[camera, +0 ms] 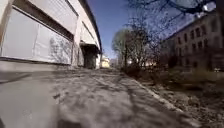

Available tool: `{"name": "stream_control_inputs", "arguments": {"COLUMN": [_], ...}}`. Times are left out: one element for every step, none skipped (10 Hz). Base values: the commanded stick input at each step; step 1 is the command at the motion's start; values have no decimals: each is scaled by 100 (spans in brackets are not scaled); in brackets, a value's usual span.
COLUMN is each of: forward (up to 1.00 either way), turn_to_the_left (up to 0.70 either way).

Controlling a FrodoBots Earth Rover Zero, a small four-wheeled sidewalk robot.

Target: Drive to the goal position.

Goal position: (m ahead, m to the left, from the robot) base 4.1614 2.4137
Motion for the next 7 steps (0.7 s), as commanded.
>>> {"name": "stream_control_inputs", "arguments": {"forward": [100,100,100,100,100,100,100], "turn_to_the_left": [0,0,0,0,0,15,40]}}
